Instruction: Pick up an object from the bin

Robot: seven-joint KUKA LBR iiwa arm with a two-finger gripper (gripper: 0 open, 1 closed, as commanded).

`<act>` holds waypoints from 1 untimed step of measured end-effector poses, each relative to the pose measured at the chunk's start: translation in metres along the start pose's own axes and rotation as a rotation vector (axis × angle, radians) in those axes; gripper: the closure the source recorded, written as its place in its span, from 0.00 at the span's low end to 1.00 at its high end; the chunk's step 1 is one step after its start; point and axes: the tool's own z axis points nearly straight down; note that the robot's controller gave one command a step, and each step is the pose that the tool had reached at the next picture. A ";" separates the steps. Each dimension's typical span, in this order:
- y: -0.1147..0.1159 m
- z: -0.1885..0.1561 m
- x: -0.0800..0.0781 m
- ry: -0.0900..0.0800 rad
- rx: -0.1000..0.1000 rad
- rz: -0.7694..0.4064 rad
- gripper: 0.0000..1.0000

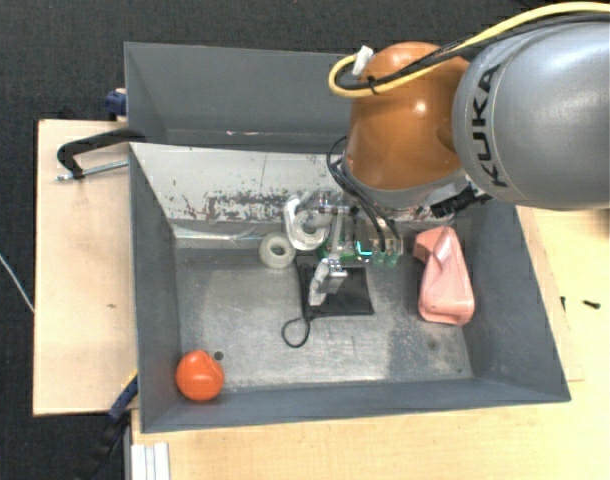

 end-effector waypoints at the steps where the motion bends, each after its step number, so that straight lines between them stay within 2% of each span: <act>1: 0.000 -0.004 -0.001 -0.008 -0.001 0.002 0.00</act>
Offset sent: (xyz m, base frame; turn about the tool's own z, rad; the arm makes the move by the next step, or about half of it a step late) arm -0.0657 -0.1215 -0.0483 -0.2289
